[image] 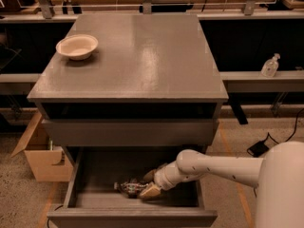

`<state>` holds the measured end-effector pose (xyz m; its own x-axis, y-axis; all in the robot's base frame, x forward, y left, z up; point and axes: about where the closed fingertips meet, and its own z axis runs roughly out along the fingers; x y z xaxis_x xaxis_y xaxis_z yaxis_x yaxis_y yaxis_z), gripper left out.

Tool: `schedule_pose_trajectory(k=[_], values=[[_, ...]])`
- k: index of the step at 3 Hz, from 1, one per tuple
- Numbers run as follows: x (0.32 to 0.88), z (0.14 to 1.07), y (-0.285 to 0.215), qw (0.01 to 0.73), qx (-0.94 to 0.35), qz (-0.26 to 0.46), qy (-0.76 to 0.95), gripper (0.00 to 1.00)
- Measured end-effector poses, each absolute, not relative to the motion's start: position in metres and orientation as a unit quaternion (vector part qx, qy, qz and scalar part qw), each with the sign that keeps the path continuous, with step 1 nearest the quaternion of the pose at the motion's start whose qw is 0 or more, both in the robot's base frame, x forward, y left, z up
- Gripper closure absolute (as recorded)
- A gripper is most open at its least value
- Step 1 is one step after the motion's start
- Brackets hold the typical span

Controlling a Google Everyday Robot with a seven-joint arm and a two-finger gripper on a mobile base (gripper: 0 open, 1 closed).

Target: Pick water bottle from middle drawer and place on counter

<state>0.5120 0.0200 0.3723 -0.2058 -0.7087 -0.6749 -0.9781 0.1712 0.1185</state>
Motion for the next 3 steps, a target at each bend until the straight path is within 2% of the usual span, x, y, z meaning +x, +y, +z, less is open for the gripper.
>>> schedule_pose_trajectory(k=[1, 2, 3], values=[[0.506, 0.387, 0.021, 0.248, -0.588, 0.286, 0.715, 0.96], [0.500, 0.413, 0.018, 0.271, -0.592, 0.292, 0.701, 1.00], [0.490, 0.458, 0.009, 0.303, -0.604, 0.267, 0.687, 1.00]])
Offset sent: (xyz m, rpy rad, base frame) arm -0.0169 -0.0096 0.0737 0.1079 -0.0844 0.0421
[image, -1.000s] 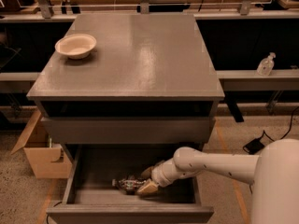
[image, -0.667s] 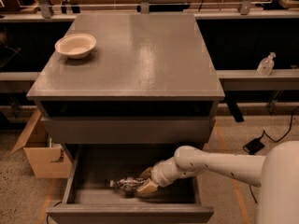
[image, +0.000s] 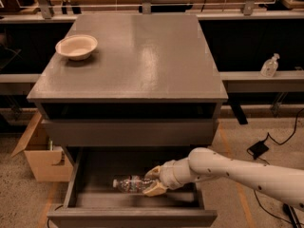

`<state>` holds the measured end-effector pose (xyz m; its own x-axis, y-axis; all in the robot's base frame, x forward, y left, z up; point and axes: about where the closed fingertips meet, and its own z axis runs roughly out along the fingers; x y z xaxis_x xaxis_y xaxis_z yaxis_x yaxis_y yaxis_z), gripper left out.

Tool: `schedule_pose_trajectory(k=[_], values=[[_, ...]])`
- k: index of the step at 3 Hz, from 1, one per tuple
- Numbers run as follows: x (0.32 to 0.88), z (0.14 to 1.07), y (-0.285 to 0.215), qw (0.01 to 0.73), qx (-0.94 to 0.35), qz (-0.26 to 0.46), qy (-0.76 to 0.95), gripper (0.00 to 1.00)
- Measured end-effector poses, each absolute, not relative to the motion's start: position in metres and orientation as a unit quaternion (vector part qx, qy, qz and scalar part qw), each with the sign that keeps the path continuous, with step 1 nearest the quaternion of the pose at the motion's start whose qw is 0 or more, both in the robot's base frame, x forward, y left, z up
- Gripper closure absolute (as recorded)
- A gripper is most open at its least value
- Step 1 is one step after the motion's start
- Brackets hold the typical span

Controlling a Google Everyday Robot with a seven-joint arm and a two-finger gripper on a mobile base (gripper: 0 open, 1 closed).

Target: Pick water bottle from middle drawer and place on counter

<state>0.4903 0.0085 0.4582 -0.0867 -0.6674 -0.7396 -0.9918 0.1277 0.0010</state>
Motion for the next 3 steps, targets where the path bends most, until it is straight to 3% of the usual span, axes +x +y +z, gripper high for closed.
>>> schedule_pose_trajectory(k=[1, 3], values=[[0.484, 0.519, -0.007, 0.318, -0.633, 0.207, 0.675, 1.00], [0.483, 0.546, -0.013, 0.333, -0.638, 0.198, 0.666, 1.00]])
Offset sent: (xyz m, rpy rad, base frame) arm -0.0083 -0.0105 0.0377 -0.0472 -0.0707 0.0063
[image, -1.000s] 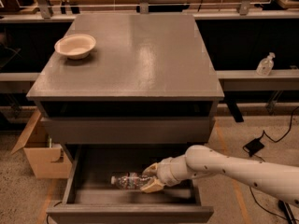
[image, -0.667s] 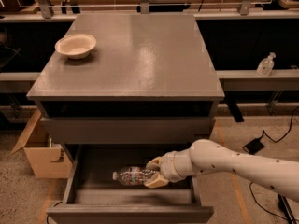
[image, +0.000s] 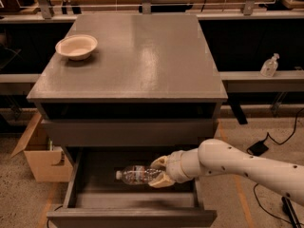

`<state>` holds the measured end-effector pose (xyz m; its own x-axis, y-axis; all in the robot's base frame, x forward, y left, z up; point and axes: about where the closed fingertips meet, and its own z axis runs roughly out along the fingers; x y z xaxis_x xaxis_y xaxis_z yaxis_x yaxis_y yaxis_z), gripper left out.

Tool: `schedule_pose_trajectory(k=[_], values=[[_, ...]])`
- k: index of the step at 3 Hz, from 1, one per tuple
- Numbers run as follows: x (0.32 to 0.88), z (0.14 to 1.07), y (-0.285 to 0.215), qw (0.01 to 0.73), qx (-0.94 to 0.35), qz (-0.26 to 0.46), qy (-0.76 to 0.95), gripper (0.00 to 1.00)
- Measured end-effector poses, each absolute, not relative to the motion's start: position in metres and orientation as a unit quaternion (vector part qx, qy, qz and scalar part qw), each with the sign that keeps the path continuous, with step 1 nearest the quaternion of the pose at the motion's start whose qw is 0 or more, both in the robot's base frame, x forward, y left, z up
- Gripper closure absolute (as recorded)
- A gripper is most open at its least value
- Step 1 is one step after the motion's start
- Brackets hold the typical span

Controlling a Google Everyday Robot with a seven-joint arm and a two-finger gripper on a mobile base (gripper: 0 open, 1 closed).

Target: Pick water bottle from middle drawer and place on counter

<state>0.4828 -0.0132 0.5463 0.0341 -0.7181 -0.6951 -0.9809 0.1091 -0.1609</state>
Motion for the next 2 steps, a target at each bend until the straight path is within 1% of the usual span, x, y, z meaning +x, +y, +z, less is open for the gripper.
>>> schedule_pose_trajectory(k=[2], values=[[0.489, 0.631, -0.047, 0.381, -0.644, 0.132, 0.650, 1.00]])
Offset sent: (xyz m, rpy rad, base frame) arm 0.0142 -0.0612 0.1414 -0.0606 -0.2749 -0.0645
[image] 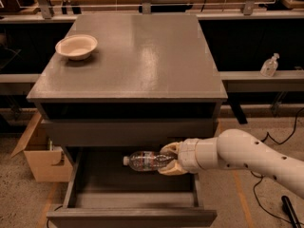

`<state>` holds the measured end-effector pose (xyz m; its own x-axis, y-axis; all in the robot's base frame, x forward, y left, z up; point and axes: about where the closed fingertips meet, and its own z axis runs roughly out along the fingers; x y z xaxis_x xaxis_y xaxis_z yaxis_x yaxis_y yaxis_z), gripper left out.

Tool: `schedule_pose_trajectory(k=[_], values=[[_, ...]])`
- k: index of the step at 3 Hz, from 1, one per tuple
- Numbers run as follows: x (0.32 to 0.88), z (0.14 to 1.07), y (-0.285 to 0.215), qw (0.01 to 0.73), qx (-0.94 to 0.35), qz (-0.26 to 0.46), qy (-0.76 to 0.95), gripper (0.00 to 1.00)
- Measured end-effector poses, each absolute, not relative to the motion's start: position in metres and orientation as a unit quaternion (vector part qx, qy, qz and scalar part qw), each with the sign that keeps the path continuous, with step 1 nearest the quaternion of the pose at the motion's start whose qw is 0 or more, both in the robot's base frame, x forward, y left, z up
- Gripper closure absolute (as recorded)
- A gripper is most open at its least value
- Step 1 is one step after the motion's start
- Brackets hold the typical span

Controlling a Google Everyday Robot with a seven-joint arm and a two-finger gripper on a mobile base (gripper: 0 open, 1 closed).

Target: Pick water bottle from middle drawer and place on counter

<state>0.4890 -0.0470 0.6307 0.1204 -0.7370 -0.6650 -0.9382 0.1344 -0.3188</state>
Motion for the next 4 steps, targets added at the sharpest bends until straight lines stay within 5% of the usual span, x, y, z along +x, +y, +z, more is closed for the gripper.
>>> schedule_pose_trajectory(k=[4], values=[[0.521, 0.746, -0.065, 0.395, -0.651, 0.057, 0.645, 1.00]])
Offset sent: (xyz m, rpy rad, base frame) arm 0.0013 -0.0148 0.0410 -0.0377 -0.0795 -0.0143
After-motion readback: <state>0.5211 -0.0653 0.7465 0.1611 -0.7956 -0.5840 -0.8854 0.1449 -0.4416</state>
